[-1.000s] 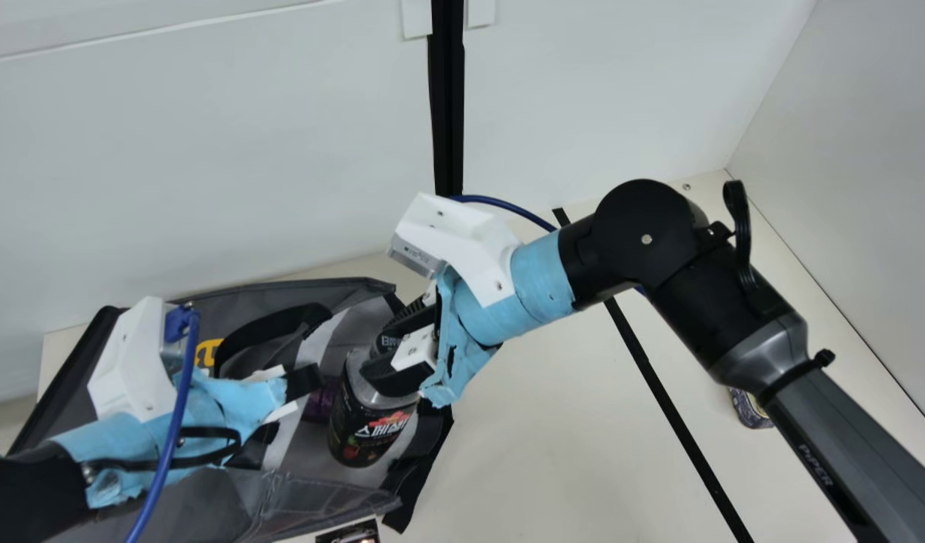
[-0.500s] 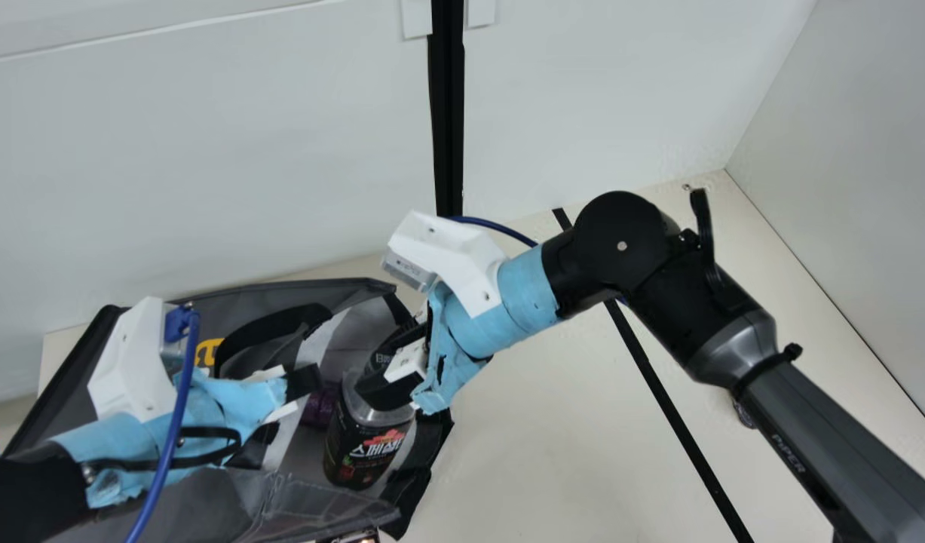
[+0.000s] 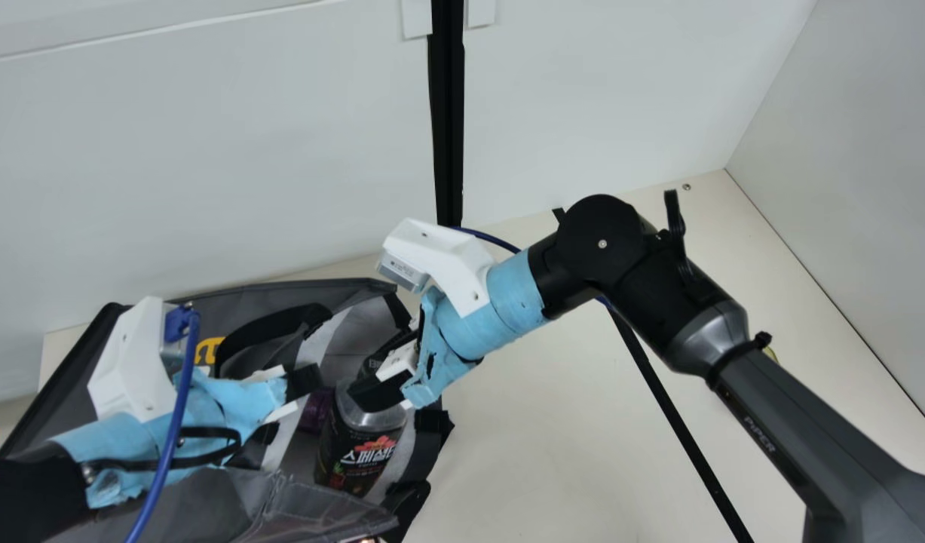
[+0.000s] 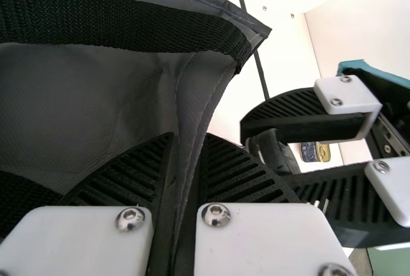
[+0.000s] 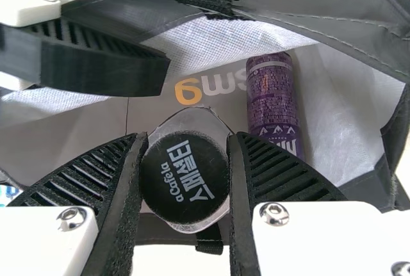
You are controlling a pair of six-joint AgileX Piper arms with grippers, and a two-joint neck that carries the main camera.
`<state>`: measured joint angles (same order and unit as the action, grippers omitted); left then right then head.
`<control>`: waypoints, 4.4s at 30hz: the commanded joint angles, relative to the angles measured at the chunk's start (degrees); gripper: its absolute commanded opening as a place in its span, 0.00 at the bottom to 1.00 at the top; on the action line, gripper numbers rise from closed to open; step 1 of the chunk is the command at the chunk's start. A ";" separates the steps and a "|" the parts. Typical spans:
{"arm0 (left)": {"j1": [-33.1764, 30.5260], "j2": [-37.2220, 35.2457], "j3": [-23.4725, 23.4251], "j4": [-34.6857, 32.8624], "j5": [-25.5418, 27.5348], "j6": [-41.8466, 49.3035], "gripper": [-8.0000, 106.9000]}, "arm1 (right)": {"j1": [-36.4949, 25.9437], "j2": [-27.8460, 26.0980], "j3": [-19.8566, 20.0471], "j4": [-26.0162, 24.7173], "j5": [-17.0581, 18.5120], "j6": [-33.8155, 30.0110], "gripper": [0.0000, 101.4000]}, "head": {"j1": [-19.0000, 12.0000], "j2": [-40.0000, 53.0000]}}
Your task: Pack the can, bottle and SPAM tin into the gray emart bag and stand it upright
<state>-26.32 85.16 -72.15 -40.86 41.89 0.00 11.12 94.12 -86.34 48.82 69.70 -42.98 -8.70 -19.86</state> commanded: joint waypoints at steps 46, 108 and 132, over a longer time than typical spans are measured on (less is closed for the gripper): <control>0.00 0.00 0.00 0.00 0.00 0.00 0.00 | 3.17 8.68 -4.43 -1.55 -5.37 3.08 0.00 | -1.30 -0.14; 0.00 0.00 0.00 0.00 0.00 0.00 0.00 | -0.86 2.27 -0.92 -2.26 -1.43 -2.64 0.94 | -1.30 -0.14; 0.00 0.00 0.00 0.00 0.00 0.00 0.00 | -6.77 -7.10 1.39 -6.83 -1.38 0.72 0.94 | -1.30 -0.14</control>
<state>-26.32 85.16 -72.15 -40.86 41.89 0.00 4.47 87.43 -85.09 42.36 68.79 -42.48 -8.70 -19.95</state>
